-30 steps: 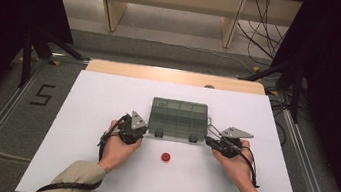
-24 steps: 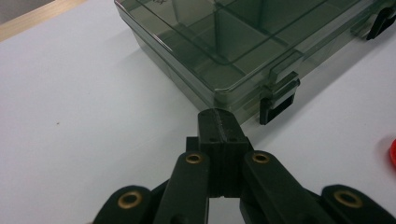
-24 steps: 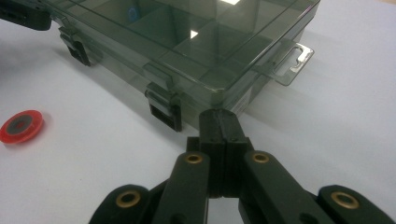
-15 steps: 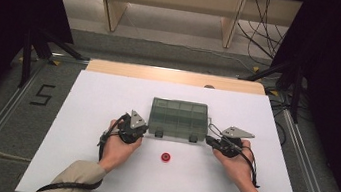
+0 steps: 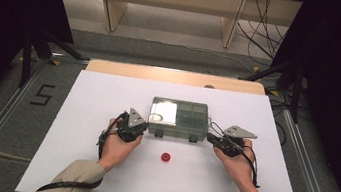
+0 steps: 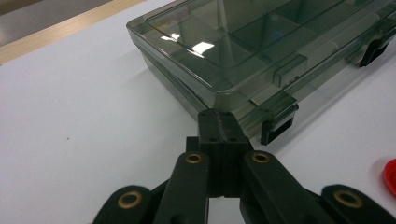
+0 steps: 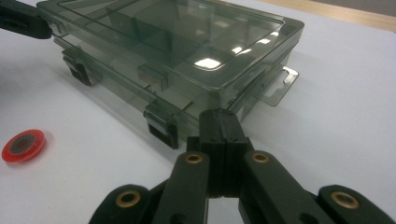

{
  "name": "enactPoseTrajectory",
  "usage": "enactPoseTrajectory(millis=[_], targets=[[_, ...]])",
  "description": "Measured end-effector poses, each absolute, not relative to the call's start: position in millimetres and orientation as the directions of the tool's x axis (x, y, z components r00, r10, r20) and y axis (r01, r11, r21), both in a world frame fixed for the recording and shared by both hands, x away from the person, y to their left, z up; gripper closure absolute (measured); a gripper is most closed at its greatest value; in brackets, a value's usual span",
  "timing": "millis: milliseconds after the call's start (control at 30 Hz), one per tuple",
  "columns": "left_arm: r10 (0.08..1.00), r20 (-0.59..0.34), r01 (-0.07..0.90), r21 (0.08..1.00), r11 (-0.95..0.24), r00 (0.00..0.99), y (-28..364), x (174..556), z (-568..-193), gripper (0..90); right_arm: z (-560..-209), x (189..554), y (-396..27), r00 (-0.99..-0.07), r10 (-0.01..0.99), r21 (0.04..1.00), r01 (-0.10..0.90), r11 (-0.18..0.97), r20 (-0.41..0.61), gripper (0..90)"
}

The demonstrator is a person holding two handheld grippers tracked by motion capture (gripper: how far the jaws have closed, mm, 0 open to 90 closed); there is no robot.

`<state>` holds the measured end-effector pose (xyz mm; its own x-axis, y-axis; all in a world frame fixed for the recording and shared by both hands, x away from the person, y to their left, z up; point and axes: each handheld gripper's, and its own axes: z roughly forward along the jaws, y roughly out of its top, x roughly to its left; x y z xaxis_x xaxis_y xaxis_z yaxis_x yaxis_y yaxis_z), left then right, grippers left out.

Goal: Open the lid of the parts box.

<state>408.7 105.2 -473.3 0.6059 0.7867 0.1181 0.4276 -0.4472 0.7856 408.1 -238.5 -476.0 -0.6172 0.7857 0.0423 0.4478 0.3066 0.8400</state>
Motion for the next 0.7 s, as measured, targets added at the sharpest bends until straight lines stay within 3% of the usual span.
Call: enactPoseTrajectory(millis=[700], targets=[[0.820,0.028,0.407,0.858,-0.313,0.571,100.8,412.9,-469.8,89.9,-469.5,406.9,-239.0,-0.596,0.803,0.872,0.404,0.277,0.021,90.0]])
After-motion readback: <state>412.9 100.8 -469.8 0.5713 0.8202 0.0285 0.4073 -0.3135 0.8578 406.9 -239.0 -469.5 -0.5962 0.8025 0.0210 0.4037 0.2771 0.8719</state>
